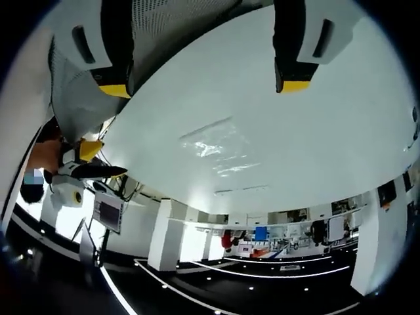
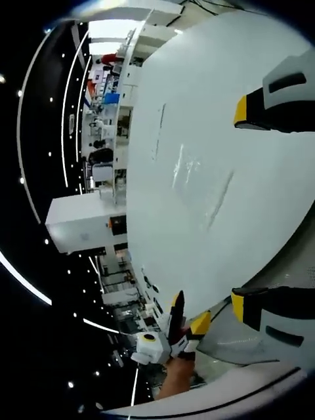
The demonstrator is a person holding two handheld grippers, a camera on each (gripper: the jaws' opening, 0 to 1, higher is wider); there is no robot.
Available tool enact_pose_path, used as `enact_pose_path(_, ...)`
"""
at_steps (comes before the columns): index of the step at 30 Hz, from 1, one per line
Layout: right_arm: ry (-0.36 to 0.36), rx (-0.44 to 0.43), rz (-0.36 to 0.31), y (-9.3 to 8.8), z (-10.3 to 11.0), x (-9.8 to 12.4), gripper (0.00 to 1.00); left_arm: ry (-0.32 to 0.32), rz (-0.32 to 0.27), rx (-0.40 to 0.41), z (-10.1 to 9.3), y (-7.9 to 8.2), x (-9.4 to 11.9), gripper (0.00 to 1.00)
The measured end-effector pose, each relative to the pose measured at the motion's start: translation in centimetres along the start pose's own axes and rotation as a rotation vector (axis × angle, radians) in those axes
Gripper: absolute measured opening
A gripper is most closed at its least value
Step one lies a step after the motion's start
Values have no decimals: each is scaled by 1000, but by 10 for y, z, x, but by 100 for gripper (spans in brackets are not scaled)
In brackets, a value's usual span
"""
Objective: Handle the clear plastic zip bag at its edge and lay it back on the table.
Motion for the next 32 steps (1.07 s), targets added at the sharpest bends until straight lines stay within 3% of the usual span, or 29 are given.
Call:
enact_pose_path(5,-8,-1,-28,1,4,3,100,-1,-67,-5,-7,8,1,89)
enact_pose_path(11,-13,25,-77,4,7,7,100,-7,-98,-33,-6,8,-2,87)
enact_pose_path(16,-29,37,-75,5,6,6,99,12,-126,-53,-4,14,0,82)
enact_pose_path(21,-29,52,-83,8,9,7,98,10,-161,-54,-8,20,-2,82)
enact_pose_path(24,-25,57,-87,9,11,7,97,22,-256,-47,-18,39,0,84)
enact_pose_path(29,-26,61,-93,10,11,6,97,16,-214,-43,-20,29,-5,84)
enact_pose_path(32,-25,71,-87,10,14,5,97,15,-225,-63,-17,28,-5,84)
Point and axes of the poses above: the point that each gripper's makers call its tool centre point, and the gripper's own axes: x roughly backward along the fingers, z roughly to its left, y roughly out of its top, the point moved 5 cm from there along x, roughly backward along the fingers
